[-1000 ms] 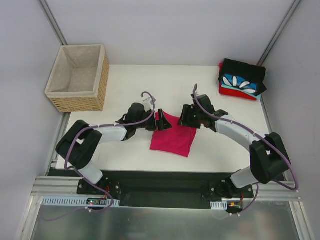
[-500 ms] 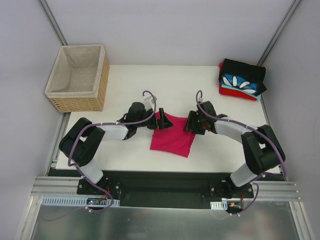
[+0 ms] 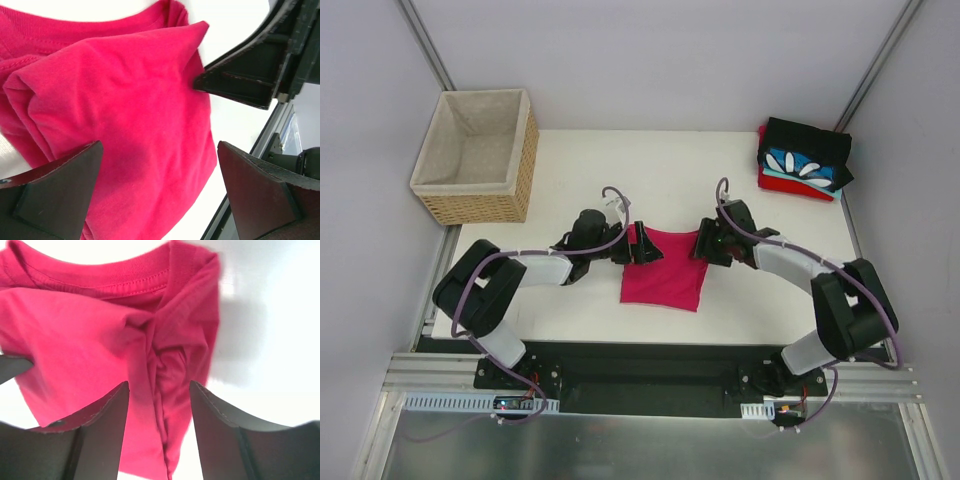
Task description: Fold and stack the t-shirts
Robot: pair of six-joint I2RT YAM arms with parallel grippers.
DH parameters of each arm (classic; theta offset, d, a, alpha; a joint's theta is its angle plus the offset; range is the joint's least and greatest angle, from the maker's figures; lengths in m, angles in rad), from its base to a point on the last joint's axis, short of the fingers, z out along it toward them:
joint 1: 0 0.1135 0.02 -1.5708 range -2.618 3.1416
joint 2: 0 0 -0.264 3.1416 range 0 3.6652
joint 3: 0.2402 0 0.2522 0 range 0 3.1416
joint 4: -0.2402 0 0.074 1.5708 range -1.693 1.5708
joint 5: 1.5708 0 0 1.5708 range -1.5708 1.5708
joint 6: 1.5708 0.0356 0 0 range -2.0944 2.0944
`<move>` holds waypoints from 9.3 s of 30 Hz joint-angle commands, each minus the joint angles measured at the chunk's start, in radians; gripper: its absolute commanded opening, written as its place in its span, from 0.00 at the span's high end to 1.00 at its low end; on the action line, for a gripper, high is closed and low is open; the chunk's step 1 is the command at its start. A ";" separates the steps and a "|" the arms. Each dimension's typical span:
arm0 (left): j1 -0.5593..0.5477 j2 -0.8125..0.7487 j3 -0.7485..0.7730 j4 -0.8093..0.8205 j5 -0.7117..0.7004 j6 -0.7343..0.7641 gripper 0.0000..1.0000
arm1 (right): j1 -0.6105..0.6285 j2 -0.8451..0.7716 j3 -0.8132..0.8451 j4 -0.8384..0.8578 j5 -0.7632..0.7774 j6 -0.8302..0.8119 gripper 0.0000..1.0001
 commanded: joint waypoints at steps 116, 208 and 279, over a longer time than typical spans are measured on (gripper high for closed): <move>0.063 -0.026 -0.063 0.147 0.168 -0.184 0.01 | -0.569 0.967 1.425 -0.642 0.096 0.075 0.36; 0.067 -0.780 -0.519 -0.537 -0.271 -0.207 0.01 | 0.274 -0.503 0.027 -0.446 0.260 0.009 0.11; 0.094 -0.581 -0.548 -0.414 -0.283 -0.179 1.00 | 0.265 0.029 -0.102 0.373 0.245 0.056 0.75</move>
